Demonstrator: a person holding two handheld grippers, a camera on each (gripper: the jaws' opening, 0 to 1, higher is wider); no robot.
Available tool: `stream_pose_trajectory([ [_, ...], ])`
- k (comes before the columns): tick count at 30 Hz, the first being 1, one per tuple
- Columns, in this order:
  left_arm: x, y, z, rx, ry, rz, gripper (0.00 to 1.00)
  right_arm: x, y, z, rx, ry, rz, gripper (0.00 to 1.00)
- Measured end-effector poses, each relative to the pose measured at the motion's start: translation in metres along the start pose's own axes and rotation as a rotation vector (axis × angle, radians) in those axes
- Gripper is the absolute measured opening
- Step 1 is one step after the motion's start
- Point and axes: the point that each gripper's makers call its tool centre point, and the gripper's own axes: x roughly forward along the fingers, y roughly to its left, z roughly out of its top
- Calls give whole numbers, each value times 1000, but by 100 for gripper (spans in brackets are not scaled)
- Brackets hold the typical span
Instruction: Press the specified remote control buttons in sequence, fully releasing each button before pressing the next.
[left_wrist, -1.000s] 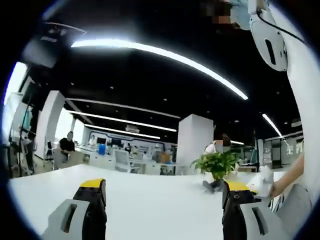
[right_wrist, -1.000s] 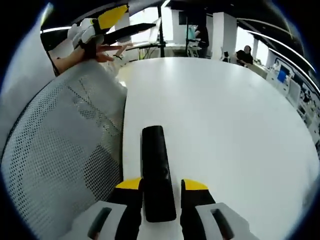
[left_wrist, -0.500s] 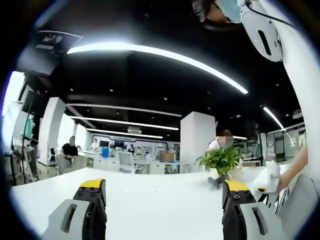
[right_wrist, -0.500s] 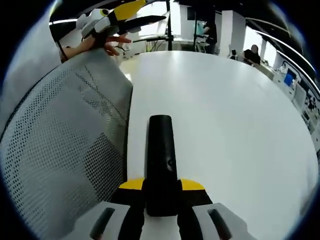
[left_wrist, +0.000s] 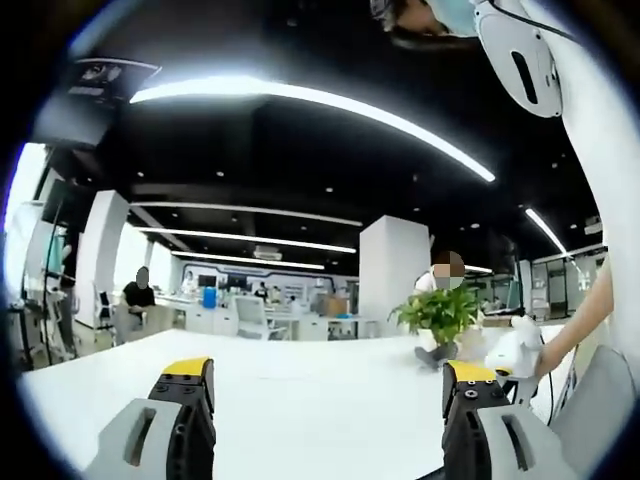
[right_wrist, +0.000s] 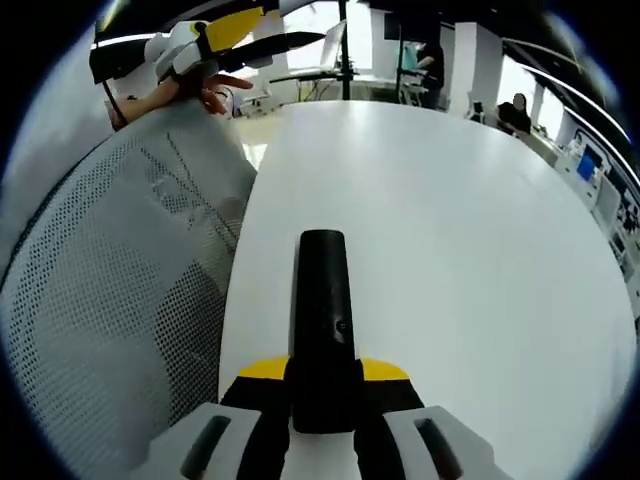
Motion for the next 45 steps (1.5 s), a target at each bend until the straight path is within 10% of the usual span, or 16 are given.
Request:
stream_pose_trajectory([
  [45, -1, 0, -13, 33, 73, -4, 92, 1, -160, 8, -26, 227, 4, 21],
])
